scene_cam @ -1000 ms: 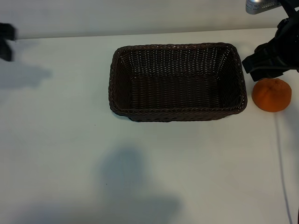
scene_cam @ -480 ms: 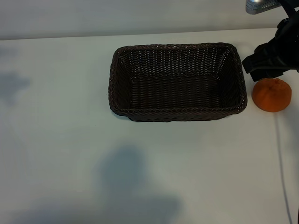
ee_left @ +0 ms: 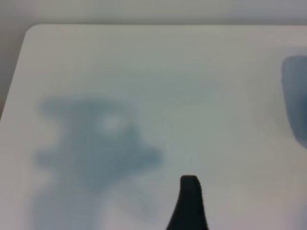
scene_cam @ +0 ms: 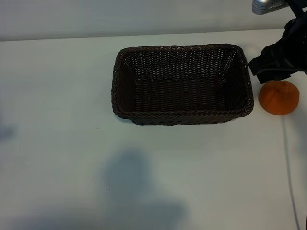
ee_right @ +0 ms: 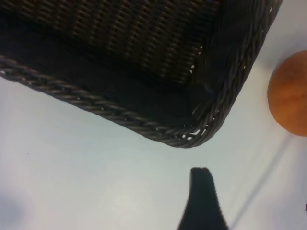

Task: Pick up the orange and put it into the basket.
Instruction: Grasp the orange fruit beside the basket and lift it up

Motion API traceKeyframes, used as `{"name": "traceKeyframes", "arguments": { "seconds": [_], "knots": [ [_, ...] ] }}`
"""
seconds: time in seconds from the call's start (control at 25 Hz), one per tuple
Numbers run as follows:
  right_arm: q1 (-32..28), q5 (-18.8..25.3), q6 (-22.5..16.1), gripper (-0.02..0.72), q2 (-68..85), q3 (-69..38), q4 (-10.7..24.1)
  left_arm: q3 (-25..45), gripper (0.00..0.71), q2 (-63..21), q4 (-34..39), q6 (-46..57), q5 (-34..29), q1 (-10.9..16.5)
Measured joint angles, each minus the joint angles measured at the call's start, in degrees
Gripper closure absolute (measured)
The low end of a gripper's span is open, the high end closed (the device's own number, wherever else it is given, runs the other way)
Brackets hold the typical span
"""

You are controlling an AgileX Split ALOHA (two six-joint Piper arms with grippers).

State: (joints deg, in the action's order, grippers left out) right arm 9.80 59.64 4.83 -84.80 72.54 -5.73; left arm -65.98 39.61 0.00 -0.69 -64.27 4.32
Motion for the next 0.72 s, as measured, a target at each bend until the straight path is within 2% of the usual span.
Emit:
{"name": "traceKeyframes", "arguments": {
  "seconds": [0.24,0.72],
  "knots": [
    [0.0,0.0,0.0,0.213,0.0,0.0,0.0,9.0,0.114,-13.7,0.0,0.7,1.5,0.0],
    [0.0,0.0,0.0,0.213,0.0,0.0,0.0,25.3,0.114,-32.2,0.0,0.7,0.6,0.0]
  ]
}}
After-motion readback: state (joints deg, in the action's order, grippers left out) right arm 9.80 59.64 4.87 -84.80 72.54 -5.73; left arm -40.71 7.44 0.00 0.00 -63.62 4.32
